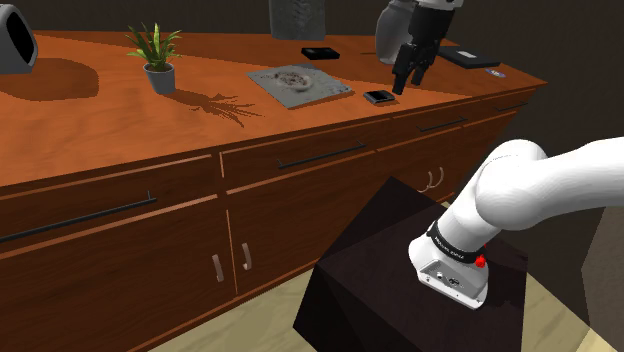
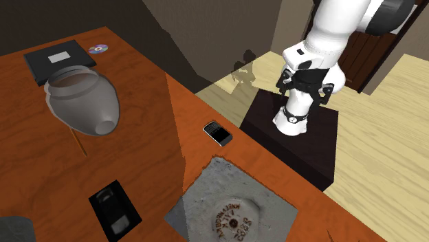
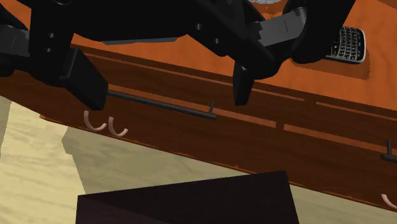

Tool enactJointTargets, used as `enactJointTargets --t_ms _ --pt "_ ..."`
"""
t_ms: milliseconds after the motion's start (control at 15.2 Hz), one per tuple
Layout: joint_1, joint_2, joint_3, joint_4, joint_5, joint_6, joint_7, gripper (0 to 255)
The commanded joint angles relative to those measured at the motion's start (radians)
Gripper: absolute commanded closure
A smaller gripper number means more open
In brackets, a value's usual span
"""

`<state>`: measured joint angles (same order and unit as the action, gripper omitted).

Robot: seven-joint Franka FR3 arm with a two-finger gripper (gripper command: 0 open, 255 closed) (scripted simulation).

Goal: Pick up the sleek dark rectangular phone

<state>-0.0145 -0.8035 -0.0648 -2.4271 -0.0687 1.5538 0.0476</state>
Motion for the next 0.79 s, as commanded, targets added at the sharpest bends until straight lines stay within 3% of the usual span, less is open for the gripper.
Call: enactJointTargets --t_ms 0,330,726 --pt "0.0 0.0 0.0 0.0 0.0 0.0 0.0 0" --pt "0.053 0.003 -0.18 -0.03 -0.134 0.05 -0.388 0" --pt "0.143 0.108 -0.403 0.016 -0.26 0.146 -0.847 0"
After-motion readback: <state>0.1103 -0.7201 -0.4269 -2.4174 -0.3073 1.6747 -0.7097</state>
